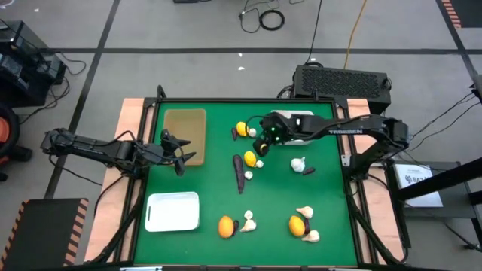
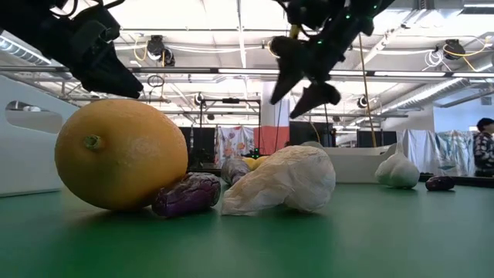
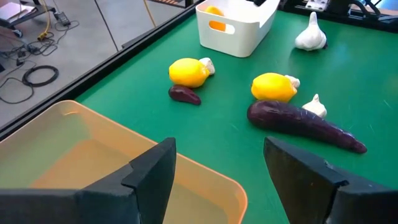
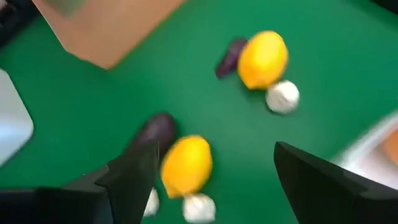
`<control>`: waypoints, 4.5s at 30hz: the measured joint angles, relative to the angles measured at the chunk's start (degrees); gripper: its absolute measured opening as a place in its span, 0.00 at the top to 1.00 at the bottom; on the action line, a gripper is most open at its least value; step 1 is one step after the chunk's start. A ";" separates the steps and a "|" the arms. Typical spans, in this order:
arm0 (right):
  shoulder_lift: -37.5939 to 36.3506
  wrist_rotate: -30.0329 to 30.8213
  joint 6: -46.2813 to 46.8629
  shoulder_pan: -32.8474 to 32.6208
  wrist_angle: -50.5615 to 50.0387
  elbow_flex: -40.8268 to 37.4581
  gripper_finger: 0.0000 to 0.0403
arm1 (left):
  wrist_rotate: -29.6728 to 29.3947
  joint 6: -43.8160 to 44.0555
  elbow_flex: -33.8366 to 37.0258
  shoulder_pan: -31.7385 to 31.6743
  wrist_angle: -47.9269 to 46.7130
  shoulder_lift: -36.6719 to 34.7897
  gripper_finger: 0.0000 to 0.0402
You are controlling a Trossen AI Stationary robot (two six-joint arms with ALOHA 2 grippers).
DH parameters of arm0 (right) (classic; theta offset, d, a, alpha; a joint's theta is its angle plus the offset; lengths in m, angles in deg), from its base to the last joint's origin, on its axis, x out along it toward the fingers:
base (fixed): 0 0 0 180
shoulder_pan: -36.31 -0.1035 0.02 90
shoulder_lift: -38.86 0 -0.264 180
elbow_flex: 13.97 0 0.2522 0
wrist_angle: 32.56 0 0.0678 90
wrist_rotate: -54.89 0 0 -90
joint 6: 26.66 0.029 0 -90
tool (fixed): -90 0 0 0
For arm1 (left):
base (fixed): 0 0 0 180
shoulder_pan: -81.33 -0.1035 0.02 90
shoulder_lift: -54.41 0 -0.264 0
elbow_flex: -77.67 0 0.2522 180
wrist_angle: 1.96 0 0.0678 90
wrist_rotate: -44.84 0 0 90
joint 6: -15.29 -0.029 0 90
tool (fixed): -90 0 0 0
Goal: Sort produce into baskets
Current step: Put the lemon into the top white bin
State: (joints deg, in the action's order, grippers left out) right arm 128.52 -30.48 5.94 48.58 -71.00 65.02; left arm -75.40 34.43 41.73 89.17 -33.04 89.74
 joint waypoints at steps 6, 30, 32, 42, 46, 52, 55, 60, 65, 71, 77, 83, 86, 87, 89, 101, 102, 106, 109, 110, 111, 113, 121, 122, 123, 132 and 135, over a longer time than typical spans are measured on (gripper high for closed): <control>6.13 0.13 -1.22 0.91 6.81 2.25 0.23 | 0.02 0.00 0.00 0.00 -0.24 0.00 0.37; 31.14 12.17 -8.11 5.77 -0.69 24.98 0.23 | 0.24 0.08 0.00 0.00 -2.57 0.00 0.37; 31.42 12.53 -7.94 6.12 -1.36 24.94 0.23 | 0.24 0.09 0.00 0.00 -2.57 0.00 0.37; 34.39 13.01 -6.09 6.00 -0.79 24.95 0.23 | 0.24 0.09 0.00 0.00 -2.55 0.00 0.37; 34.98 13.04 -5.82 5.99 -0.79 24.94 0.23 | 0.22 0.09 0.00 0.00 -2.62 0.02 0.37; 34.89 13.05 -5.82 6.04 -0.73 24.92 0.29 | 0.20 0.11 0.00 0.00 -2.72 0.00 0.37; 34.75 13.04 -5.89 6.04 -0.80 24.94 0.35 | 0.20 0.11 0.00 0.00 -2.72 0.00 0.37; 34.64 10.75 -6.28 6.05 -0.91 24.94 0.44 | 0.17 0.11 0.00 0.00 -2.70 0.00 0.37; 34.35 9.83 -7.16 6.06 -0.90 24.94 0.46 | 0.15 0.15 0.00 0.00 -2.70 0.02 0.37; 34.27 9.85 -9.46 6.10 -7.06 29.75 0.46 | 0.11 0.22 0.00 0.00 -2.70 0.00 0.37; 34.25 9.95 -13.53 6.14 -17.20 37.44 0.46 | -0.09 0.20 0.00 0.00 -2.70 0.00 0.37; 34.23 10.17 -17.58 7.06 -28.48 44.29 0.46 | -0.09 0.12 0.00 0.00 -2.70 0.02 0.37; 34.21 10.27 -18.85 7.68 -32.35 45.90 0.46 | -0.09 0.11 0.00 0.00 -2.70 0.00 0.37; 34.21 10.29 -19.16 7.96 -33.64 46.18 0.46 | -0.09 0.12 0.00 0.00 -2.70 0.01 0.37; 34.23 10.29 -19.93 8.48 -35.89 46.68 0.46 | -0.09 0.13 0.00 0.00 -2.68 0.00 0.37; 30.90 15.14 -24.58 9.88 -45.36 46.66 0.46 | -0.13 0.15 0.00 -0.04 0.51 0.00 0.37; 29.77 16.23 -24.60 9.90 -46.03 46.49 0.46 | -0.20 0.13 0.00 -0.06 0.94 0.00 0.37; 22.76 17.94 -24.59 10.16 -46.61 41.39 0.46 | -0.31 0.20 0.00 -1.07 2.17 0.02 0.37; 14.87 17.84 -23.44 10.33 -42.63 32.32 0.46 | -0.42 0.22 0.00 -2.06 2.79 0.00 0.37; 11.96 17.72 -22.89 10.49 -40.43 28.75 0.46 | -0.42 0.20 0.00 -2.41 3.14 0.01 0.37; 9.13 17.57 -22.17 10.56 -37.90 25.11 0.46 | -0.42 0.20 0.00 -2.78 3.53 0.01 0.37; 3.55 17.55 -20.41 10.60 -32.52 17.95 0.46 | -0.34 0.16 0.00 -3.53 3.72 0.01 0.37; -10.49 17.55 -15.16 11.97 -14.68 -3.75 0.46 | -0.09 -0.15 0.00 -5.23 3.26 0.00 0.37; -11.14 17.56 -14.77 12.32 -13.26 -5.38 0.46 | 0.16 -0.16 0.00 -5.31 3.06 0.00 0.37; -11.60 17.56 -14.30 12.62 -12.21 -6.78 0.46 | 0.38 -0.19 0.00 -5.31 2.93 0.02 0.37; -11.06 17.45 -12.49 13.27 -5.03 -11.47 0.45 | 2.23 -0.35 0.00 -5.29 1.73 0.00 0.37; -10.38 17.45 -12.57 13.29 -4.13 -11.47 0.45 | 2.33 -0.33 0.00 -5.29 1.15 0.02 0.37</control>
State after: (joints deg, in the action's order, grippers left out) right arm 118.15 -13.03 -6.63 61.87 -75.14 53.54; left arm -73.07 34.10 41.73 83.88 -31.89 89.76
